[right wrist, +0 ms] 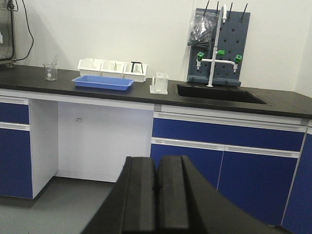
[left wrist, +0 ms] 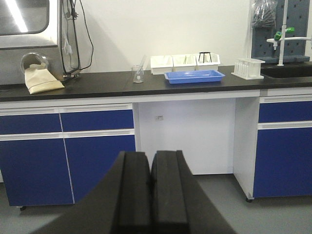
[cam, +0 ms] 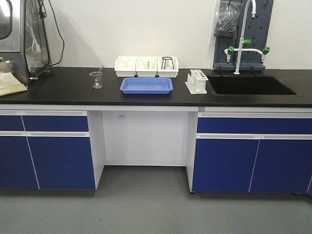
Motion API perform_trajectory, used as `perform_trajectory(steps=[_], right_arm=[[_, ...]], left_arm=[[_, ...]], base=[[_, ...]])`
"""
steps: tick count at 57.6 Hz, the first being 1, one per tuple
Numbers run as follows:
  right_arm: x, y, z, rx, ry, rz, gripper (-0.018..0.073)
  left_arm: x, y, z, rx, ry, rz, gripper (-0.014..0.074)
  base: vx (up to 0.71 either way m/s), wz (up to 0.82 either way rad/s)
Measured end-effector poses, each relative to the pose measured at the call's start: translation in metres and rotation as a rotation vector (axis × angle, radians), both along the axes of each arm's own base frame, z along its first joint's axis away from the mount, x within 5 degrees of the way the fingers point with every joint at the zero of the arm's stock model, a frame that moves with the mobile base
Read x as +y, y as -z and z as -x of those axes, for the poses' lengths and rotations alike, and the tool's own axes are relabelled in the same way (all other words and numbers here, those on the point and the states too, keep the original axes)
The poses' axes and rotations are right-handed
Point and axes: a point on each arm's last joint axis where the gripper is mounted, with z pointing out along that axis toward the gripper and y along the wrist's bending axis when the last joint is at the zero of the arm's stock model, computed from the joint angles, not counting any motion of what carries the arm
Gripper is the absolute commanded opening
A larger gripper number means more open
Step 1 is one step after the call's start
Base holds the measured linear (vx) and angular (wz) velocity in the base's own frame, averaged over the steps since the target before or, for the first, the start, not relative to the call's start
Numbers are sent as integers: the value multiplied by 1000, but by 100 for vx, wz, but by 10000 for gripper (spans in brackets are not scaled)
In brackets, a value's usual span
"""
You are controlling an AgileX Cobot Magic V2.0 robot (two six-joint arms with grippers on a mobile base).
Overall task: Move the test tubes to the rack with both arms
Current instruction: 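Drive the base up to the bench facing the white bins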
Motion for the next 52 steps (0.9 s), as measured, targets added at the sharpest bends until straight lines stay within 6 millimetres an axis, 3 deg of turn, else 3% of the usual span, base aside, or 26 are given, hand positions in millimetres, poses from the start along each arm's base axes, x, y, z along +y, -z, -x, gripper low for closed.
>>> perform_trajectory(steps=[52], right_arm=[[0, 0, 0, 0, 0, 0, -8]], left_arm=[[0, 0, 0, 0, 0, 0, -4]], base=[[0, 0]])
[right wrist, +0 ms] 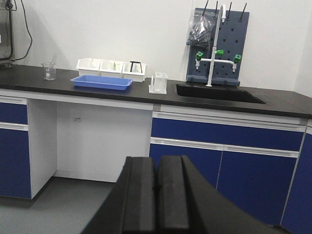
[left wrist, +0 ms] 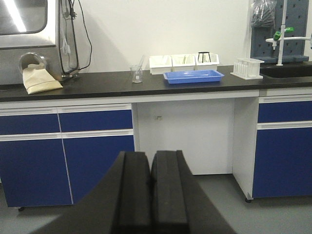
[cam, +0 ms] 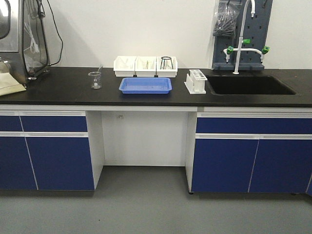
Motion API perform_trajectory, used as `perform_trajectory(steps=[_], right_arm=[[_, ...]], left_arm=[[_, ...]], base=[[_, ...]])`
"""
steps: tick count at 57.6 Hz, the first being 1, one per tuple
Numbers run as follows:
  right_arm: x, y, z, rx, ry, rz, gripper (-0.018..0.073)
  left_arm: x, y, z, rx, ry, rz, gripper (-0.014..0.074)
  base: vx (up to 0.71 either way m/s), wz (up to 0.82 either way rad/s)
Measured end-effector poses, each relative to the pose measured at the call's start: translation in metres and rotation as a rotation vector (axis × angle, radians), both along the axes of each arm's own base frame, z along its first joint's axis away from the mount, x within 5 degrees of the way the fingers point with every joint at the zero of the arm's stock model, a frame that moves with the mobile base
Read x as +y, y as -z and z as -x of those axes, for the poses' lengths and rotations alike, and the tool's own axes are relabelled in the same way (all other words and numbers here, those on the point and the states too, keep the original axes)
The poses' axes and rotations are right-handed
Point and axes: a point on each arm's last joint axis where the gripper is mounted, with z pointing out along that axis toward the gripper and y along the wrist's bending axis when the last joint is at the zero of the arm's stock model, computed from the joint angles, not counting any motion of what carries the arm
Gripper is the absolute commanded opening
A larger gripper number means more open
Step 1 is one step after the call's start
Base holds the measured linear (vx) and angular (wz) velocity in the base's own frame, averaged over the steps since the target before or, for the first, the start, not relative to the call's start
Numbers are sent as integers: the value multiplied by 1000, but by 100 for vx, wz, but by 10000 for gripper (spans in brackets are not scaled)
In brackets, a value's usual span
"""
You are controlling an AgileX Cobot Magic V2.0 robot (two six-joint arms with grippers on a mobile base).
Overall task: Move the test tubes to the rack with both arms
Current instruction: 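Drive the base up to the bench facing the white bins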
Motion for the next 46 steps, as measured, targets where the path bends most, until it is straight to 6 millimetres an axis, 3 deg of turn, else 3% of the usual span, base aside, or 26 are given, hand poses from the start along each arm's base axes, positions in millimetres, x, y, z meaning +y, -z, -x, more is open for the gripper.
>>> perform_trajectory(steps=[46], right_arm=[[0, 0, 0, 0, 0, 0, -8]], left_arm=[[0, 0, 0, 0, 0, 0, -4]], base=[[15, 5]])
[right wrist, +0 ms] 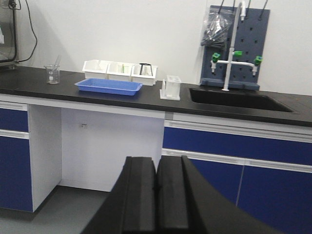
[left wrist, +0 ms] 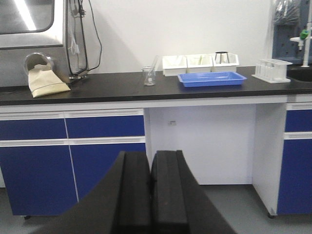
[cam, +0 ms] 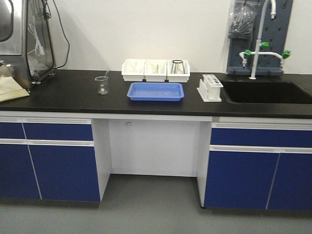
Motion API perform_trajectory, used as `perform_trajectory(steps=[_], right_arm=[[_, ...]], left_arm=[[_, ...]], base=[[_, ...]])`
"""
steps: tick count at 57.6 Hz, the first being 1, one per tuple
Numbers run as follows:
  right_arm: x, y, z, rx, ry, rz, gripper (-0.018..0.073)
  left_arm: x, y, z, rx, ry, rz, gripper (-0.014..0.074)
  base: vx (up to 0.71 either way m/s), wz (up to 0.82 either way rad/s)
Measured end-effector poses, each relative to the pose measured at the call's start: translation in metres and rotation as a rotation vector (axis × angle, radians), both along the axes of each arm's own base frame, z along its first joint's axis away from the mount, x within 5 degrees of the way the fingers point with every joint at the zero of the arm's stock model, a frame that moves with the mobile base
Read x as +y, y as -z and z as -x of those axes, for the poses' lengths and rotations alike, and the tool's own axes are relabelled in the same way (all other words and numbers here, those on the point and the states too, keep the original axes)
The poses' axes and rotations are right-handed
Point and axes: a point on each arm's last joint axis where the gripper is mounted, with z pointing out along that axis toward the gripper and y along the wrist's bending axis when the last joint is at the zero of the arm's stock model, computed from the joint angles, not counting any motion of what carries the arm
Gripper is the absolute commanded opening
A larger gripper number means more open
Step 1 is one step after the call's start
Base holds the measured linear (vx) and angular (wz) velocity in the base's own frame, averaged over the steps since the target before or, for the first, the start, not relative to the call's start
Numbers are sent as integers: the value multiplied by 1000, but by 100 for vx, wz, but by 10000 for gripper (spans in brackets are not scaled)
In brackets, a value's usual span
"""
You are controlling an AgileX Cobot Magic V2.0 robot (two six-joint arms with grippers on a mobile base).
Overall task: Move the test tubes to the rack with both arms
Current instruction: 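Drive the base up to the bench facing the white bins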
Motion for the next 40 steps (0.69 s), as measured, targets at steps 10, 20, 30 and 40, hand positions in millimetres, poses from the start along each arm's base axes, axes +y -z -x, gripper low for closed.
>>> perform_trajectory(steps=[10, 20, 30, 40], right_arm=[[0, 0, 0, 0, 0, 0, -8], [0, 0, 0, 0, 0, 0, -8], [0, 0, 0, 0, 0, 0, -8], [0, 0, 0, 0, 0, 0, -8]], left_arm=[[0, 0, 0, 0, 0, 0, -4], [0, 0, 0, 0, 0, 0, -4], [0, 0, 0, 0, 0, 0, -4], [0, 0, 0, 0, 0, 0, -4]], base=[[29, 15], [34, 9], [37, 2], [39, -9]])
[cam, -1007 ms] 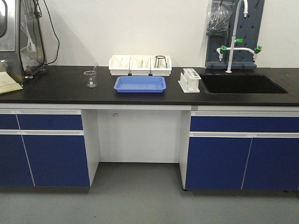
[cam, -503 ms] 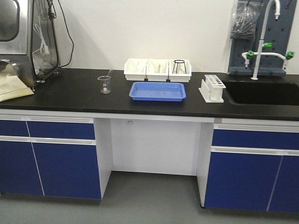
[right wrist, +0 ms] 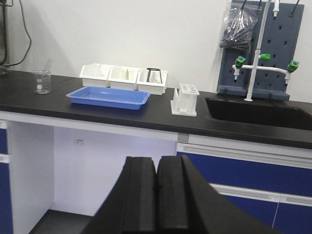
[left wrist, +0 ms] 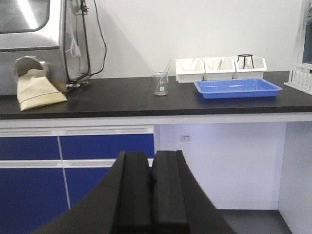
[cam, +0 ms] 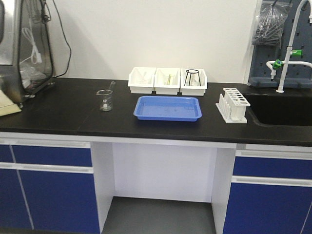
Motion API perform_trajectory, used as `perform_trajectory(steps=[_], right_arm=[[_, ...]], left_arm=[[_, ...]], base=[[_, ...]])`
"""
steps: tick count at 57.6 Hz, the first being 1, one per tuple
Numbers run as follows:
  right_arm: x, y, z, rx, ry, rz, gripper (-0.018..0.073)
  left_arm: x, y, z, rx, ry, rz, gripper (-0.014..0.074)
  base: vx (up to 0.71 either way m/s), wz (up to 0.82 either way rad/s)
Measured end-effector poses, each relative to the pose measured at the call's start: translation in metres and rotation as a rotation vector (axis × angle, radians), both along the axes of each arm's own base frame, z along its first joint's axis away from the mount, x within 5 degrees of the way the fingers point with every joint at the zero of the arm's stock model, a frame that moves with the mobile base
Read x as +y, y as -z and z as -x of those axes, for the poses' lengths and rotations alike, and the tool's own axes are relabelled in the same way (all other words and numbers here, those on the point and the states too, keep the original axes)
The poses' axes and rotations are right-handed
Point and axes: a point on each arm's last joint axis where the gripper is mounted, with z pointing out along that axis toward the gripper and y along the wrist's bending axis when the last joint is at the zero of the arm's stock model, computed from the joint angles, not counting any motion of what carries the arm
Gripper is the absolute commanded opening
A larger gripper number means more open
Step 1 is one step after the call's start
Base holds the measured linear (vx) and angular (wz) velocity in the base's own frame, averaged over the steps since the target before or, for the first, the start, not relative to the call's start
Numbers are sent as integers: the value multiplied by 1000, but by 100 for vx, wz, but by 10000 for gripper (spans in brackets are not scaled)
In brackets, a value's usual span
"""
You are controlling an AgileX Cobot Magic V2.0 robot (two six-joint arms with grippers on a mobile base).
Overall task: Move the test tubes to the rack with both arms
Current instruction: 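Drive the base up to the bench facing the white bins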
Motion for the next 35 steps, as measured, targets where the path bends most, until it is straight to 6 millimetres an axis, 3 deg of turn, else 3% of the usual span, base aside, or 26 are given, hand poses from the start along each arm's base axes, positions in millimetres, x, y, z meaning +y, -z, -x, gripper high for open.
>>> perform_trajectory(steps=[35], right_arm=[[0, 0, 0, 0, 0, 0, -8]], left_arm=[[0, 0, 0, 0, 0, 0, -4]], base=[[40, -16]])
